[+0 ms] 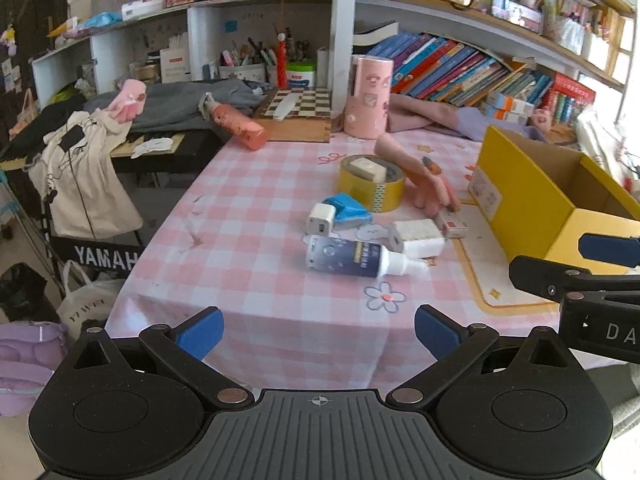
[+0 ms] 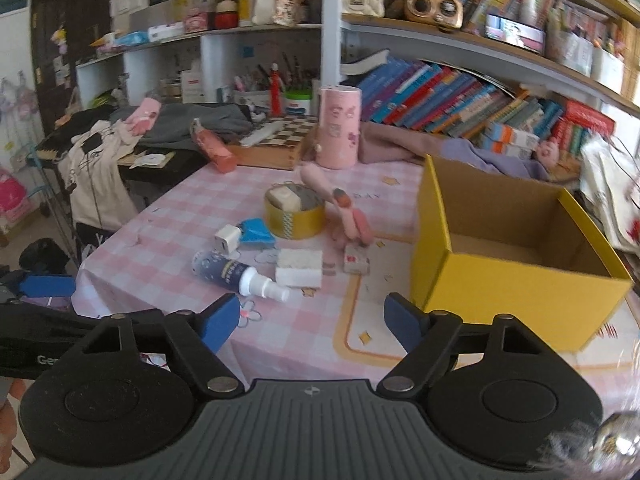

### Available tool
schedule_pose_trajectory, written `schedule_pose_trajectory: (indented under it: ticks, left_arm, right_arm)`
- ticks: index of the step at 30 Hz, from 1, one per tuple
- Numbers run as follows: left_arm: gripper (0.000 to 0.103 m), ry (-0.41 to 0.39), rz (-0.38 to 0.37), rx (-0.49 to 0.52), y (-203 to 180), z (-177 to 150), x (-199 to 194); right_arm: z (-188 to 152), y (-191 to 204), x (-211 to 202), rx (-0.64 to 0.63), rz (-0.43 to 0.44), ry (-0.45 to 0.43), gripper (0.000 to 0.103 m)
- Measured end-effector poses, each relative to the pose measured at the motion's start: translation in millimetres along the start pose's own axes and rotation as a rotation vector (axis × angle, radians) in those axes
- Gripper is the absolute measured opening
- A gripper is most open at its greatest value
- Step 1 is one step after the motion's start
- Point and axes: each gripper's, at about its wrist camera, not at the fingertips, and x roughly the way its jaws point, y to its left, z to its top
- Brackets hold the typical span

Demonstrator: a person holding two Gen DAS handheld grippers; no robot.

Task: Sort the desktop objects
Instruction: 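Grasp the white rectangular block with the right gripper while the left gripper approaches the spray bottle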

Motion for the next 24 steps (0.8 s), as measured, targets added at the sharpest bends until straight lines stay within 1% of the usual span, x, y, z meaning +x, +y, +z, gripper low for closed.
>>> schedule_pose_trajectory:
  ticks: [3,5,8,12,16,20,24]
  left_arm:
    - [0.102,0.020,0.006,-0.021,4.8,5.5,10.6]
    - [0.102,0.020,-0.002,-0.007,7.5,7.3,16.9]
    - [0.102,0.024,-0.002,0.057,6.3,9.3,27.3]
    - [0.102,0.050,-0.007,0.145,3.0,12.1,42.0]
    - [0.102,0.046,-0.009,0.186,1.1,16.7,52.2]
    - [0.102,0.035,-0.029,0.230,-0.1,22.3,61.0]
    - [0.102,0.032,-0.061,0.331,-5.2,26.9,70.9]
  right_arm:
    - [8.3,-0.7,14.2,-0.009,0.021,0.007,0.078]
    - [14.2,-2.2,26.2,-0.012,0.033,0.019,0.078]
    - [23.2,-5.6,46.1,-0.013,0.048,0.042,0.078]
    - [33.3,-8.2,77.2,-0.018,0.058,0.082,0.078]
    - [39.6,-10.7,109.9,-0.004,0.062,0.135,0.078]
    - [43.4,-12.0,140.3,0.017,0.054,0.190,0.079]
    - [44.6,-13.2,165.1,0.038,0.050,0.238,0.081]
